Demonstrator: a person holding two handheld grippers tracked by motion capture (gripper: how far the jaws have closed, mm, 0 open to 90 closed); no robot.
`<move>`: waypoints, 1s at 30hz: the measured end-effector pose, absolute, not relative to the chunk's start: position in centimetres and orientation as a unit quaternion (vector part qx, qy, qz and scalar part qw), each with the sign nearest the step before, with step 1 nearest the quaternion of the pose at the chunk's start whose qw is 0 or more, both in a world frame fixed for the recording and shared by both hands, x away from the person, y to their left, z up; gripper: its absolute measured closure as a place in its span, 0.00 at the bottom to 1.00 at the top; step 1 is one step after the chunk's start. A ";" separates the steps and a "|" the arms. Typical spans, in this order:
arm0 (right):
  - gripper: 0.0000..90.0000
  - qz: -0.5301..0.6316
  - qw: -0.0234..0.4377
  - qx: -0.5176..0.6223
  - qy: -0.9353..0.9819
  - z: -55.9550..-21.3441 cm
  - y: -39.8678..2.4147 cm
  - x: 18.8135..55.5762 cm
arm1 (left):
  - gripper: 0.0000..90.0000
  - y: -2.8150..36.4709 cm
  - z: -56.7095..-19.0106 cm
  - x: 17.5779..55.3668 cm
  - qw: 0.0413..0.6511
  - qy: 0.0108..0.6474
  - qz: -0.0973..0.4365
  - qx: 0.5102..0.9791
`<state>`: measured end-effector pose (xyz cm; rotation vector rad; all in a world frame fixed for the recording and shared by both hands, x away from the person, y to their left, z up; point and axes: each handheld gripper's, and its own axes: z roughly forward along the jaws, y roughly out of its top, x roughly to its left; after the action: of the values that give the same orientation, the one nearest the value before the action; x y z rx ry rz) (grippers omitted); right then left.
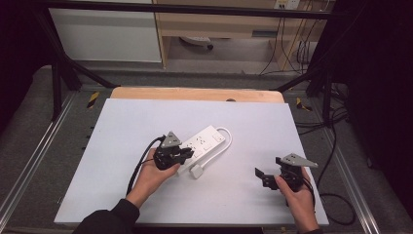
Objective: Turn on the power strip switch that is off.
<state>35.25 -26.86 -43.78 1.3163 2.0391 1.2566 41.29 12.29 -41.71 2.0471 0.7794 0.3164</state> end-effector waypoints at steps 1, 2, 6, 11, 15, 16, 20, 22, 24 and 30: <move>0.04 0.451 0.203 0.472 0.730 -43.8 -26.9 35.2 | 0.92 12.3 -41.8 41.3 0.447 0.313 0.127 0.829; 0.04 0.450 0.203 0.472 0.731 -43.8 -26.9 35.2 | 0.96 12.2 -41.8 41.3 0.446 0.312 0.127 0.829; 0.04 0.452 0.202 0.472 0.729 -43.8 -26.9 35.2 | 1.00 12.1 -42.0 41.2 0.447 0.308 0.125 0.831; 0.04 0.452 0.203 0.472 0.729 -43.8 -26.9 35.3 | 1.00 11.9 -42.2 41.1 0.443 0.308 0.129 0.832; 0.04 0.453 0.204 0.472 0.729 -43.8 -26.9 35.3 | 1.00 11.9 -42.5 41.1 0.439 0.308 0.127 0.834; 0.04 0.453 0.203 0.472 0.729 -43.8 -26.9 35.3 | 1.00 11.9 -42.6 41.1 0.438 0.308 0.127 0.835; 0.04 0.453 0.204 0.471 0.728 -43.8 -27.0 35.2 | 1.00 11.8 -42.9 41.2 0.432 0.309 0.127 0.838; 0.04 0.453 0.204 0.471 0.728 -43.8 -27.0 35.3 | 1.00 11.8 -43.0 41.3 0.429 0.309 0.128 0.839; 0.04 0.454 0.204 0.472 0.728 -43.8 -27.0 35.3 | 1.00 11.8 -43.1 41.3 0.429 0.311 0.129 0.838; 0.04 0.454 0.204 0.472 0.728 -43.7 -27.0 35.3 | 1.00 11.9 -43.4 41.2 0.425 0.311 0.128 0.840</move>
<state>35.25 -26.98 -43.75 1.3155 2.0307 1.2659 41.24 11.86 -43.37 2.1021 0.7791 0.3208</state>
